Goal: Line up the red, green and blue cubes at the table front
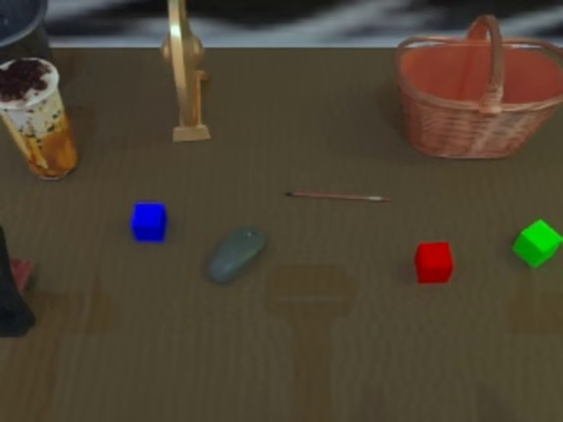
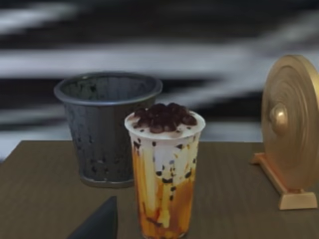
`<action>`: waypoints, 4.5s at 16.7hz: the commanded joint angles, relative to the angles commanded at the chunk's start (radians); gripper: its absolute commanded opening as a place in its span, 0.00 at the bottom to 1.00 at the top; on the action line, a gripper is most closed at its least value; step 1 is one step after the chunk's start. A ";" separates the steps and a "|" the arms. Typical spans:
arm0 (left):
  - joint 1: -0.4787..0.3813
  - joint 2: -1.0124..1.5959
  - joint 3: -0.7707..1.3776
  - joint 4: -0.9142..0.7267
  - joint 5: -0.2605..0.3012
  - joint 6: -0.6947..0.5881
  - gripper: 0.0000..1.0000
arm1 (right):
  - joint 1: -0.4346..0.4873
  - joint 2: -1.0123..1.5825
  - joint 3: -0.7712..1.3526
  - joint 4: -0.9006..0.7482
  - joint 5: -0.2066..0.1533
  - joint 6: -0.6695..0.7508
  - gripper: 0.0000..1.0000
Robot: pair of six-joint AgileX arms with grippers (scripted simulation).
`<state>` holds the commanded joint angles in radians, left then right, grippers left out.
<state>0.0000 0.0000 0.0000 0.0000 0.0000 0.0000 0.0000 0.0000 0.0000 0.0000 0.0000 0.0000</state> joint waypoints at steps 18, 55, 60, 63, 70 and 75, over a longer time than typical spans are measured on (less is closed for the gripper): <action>0.000 0.000 0.000 0.000 0.000 0.000 1.00 | 0.247 1.245 0.903 -0.621 0.002 0.228 1.00; 0.000 0.000 0.000 0.000 0.000 0.000 1.00 | 0.417 2.222 1.382 -0.730 0.003 0.389 0.62; 0.000 0.000 0.000 0.000 0.000 0.000 1.00 | 0.417 2.222 1.382 -0.730 0.003 0.389 0.25; 0.000 0.000 0.000 0.000 0.000 0.000 1.00 | 0.417 2.222 1.382 -0.730 0.003 0.389 0.02; 0.000 0.000 0.000 0.000 0.000 0.000 1.00 | 0.417 2.222 1.382 -0.730 0.003 0.389 0.00; 0.000 0.000 0.000 0.000 0.000 0.000 1.00 | 0.417 2.163 1.422 -0.792 0.017 0.380 0.00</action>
<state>0.0000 0.0000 0.0000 0.0000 0.0000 0.0000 0.4170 2.1627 1.4219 -0.7920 0.0173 0.3805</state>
